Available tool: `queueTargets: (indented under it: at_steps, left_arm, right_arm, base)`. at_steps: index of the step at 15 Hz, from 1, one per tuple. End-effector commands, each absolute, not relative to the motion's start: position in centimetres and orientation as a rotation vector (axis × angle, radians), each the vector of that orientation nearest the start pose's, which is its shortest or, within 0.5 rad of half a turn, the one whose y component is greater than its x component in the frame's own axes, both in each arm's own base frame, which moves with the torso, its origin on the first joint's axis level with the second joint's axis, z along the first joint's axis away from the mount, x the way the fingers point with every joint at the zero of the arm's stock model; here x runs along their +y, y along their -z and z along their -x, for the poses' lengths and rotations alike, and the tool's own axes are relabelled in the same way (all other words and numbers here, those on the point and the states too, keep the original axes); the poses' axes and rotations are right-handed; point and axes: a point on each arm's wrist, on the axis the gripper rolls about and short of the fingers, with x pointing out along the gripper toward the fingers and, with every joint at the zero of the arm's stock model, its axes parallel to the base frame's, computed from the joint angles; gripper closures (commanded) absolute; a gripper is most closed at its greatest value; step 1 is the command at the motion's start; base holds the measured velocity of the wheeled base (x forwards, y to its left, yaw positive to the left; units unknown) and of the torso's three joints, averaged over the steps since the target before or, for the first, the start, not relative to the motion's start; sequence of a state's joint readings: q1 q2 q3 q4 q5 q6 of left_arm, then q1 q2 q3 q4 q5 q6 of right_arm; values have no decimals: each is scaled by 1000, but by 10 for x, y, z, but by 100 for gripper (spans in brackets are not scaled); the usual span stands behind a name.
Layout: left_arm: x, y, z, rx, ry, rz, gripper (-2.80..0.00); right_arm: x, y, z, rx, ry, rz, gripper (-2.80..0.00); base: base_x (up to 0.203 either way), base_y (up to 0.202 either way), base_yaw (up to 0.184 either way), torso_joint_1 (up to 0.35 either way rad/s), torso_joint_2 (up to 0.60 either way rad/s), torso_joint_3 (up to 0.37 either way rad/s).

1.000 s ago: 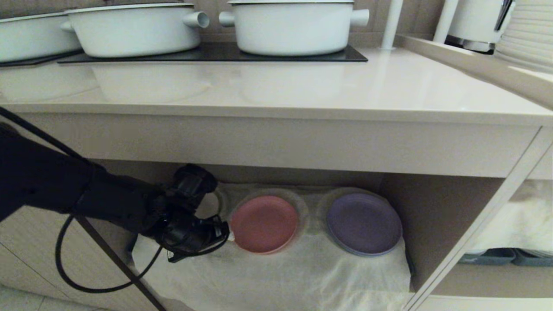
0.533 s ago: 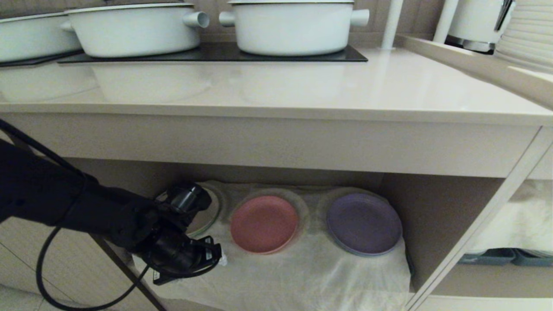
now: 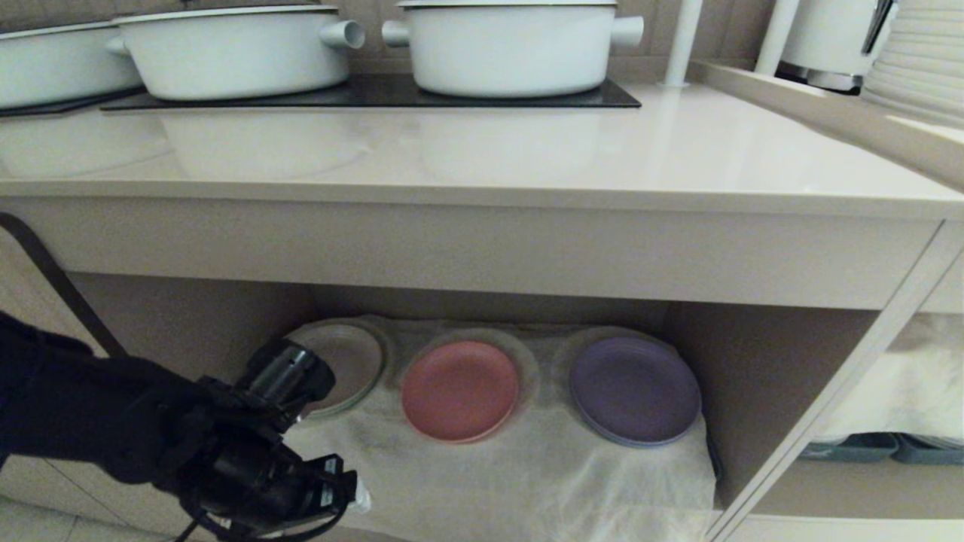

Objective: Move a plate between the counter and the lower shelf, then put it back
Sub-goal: Pick up the plate in the cupboard

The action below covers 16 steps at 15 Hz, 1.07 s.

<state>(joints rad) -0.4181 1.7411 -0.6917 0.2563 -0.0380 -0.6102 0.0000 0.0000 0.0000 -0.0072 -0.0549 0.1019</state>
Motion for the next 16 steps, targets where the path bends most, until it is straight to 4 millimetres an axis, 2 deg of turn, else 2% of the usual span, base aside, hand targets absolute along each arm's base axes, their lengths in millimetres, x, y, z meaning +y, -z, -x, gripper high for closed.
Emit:
queueTargets:
  at_steps: [1,2,3,9,16]
  left_arm:
    - [-83,-93,-185,1327,22,257,-280]
    - [-80,-95,-177,1322,31,254,-197]
    - [-78,-96,-171,1317,36,254,0]
    - [-69,-120,-152,1186,110,251,0]
    - [-54,-166,-119,876,260,161,0]
  right_arm:
    - [-1,-76,23,-10,55,-103,0]
    - [-1,-76,23,-10,55,-102,0]
    - [-1,-76,23,-10,55,-103,0]
    - [-1,-76,23,-10,55,-103,0]
    - [-1,-76,23,-10,55,-103,0]
  base:
    - [0,0,0,0,0,0]
    - [0,0,0,0,0,0]
    - [0,0,0,0,0,0]
    - [0,0,0,0,0,0]
    - [0,0,0,0,0,0]
